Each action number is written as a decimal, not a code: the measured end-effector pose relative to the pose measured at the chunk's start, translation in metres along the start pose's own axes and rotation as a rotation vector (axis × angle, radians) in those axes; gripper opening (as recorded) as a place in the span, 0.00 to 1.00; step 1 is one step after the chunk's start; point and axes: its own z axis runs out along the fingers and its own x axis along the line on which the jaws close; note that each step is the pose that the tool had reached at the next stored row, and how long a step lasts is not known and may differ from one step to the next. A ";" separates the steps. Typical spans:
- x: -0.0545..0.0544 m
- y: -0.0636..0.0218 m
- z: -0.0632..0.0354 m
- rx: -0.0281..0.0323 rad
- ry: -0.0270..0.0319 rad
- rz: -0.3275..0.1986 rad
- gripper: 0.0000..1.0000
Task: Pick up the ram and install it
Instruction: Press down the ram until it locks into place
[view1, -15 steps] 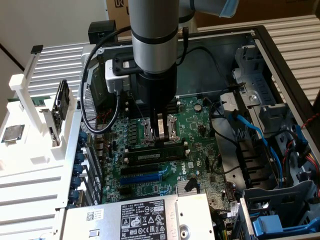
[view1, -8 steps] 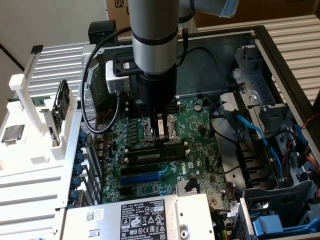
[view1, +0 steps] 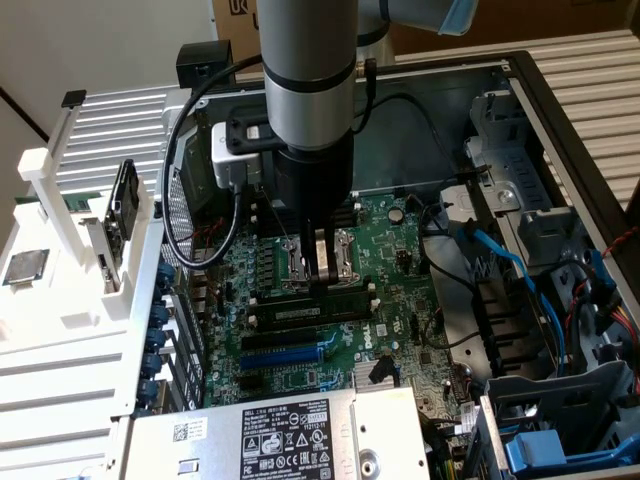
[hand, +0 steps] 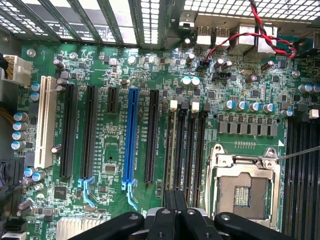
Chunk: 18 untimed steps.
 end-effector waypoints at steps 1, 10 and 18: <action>0.000 0.0000 0.0000 0.0000 0.0000 0.000 0.11; -0.001 0.0009 0.0017 -0.0002 0.0017 0.000 0.11; -0.001 0.0010 0.0019 -0.0002 0.0018 0.000 0.11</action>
